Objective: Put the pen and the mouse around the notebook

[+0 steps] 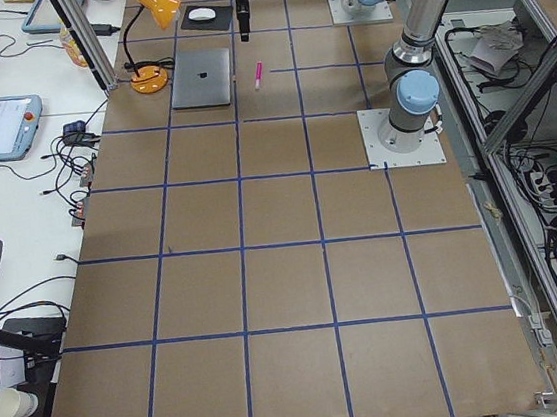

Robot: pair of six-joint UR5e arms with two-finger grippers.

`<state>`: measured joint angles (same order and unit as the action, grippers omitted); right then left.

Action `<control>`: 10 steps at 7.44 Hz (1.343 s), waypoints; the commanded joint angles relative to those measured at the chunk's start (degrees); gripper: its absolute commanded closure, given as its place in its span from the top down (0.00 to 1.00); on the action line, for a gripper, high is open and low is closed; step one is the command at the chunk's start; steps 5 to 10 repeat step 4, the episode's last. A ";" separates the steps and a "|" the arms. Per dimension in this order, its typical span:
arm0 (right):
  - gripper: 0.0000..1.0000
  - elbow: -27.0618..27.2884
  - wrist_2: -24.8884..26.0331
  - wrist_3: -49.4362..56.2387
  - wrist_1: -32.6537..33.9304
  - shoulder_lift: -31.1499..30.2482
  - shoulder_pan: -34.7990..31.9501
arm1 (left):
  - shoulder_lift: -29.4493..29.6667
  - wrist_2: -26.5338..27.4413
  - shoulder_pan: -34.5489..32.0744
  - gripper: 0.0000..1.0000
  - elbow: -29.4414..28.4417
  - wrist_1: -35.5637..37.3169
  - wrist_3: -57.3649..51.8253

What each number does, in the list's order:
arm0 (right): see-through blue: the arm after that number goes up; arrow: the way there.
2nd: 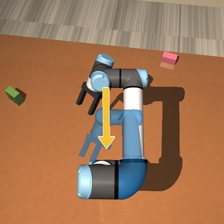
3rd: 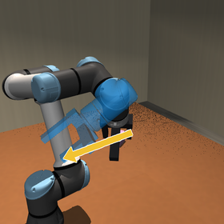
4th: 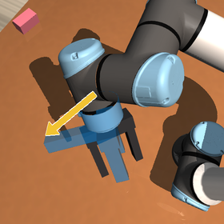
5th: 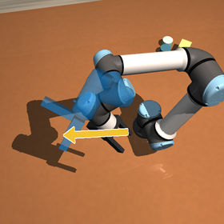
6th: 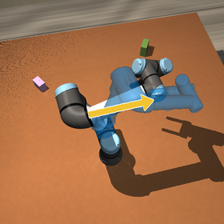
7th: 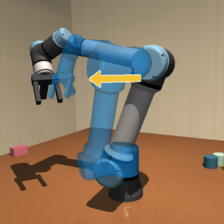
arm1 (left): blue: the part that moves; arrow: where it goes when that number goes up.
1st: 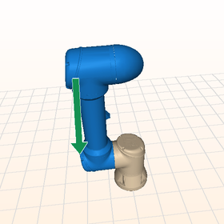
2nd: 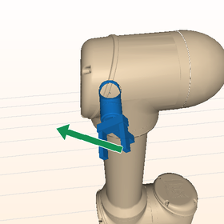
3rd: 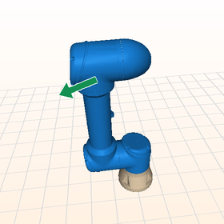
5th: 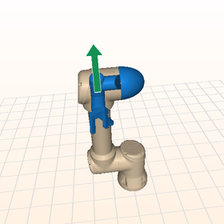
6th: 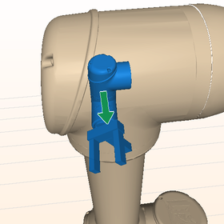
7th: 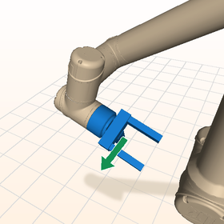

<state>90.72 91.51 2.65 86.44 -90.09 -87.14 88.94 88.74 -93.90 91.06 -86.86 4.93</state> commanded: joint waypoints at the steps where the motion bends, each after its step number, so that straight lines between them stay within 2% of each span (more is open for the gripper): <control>1: 1.00 0.07 0.33 0.07 -0.04 0.00 -0.04 | 0.00 -0.14 0.03 1.00 0.00 0.11 0.00; 10: 1.00 0.07 0.43 -0.02 -0.22 -1.22 -0.04 | 0.09 -0.14 0.03 1.00 0.09 -0.07 0.08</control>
